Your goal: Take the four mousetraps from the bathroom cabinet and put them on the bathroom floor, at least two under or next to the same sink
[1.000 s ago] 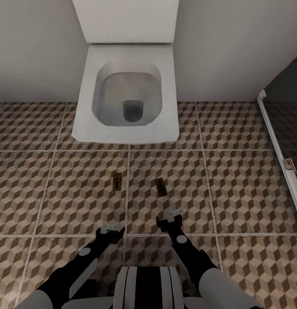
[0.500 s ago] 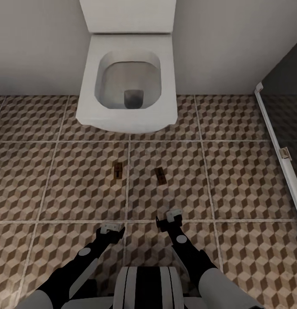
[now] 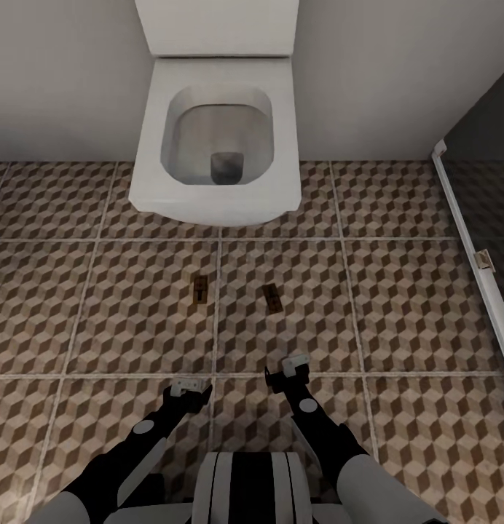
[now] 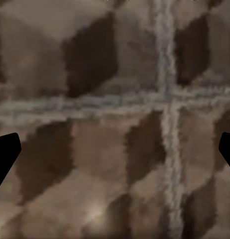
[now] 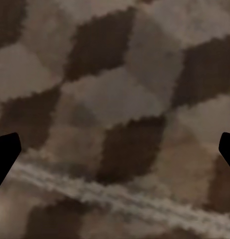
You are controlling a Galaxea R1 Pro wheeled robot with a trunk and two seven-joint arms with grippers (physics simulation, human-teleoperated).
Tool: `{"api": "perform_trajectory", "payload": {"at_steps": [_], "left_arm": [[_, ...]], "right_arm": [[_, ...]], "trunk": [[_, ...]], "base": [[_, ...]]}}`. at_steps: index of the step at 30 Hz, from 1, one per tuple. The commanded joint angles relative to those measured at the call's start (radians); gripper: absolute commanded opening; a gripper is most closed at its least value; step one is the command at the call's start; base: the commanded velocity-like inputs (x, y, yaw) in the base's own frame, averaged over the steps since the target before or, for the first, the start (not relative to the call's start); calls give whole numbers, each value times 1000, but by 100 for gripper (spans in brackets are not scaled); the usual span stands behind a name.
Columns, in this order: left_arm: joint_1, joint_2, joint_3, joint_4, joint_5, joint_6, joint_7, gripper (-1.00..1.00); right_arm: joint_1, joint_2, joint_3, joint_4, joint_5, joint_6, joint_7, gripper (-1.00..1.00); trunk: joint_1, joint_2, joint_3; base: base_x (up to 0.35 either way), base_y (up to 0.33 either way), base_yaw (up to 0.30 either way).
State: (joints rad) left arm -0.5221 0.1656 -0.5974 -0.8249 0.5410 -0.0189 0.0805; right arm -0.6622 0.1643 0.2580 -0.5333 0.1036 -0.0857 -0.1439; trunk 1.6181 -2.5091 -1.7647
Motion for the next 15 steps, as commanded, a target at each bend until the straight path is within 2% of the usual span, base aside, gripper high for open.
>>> {"api": "perform_trajectory", "payload": {"at_steps": [1,15], "left_arm": [[-1,2,-7,-2,10,-2,8,100],[-1,2,-8,-2,10,-2,8,100]], "right_arm": [[-1,-1,3,1,11,0,-8,100],[-1,0,3,1,11,-1,-9,100]], "trunk": [[0,0,0],[0,0,0]], "base": [[0,0,0],[0,0,0]]}}
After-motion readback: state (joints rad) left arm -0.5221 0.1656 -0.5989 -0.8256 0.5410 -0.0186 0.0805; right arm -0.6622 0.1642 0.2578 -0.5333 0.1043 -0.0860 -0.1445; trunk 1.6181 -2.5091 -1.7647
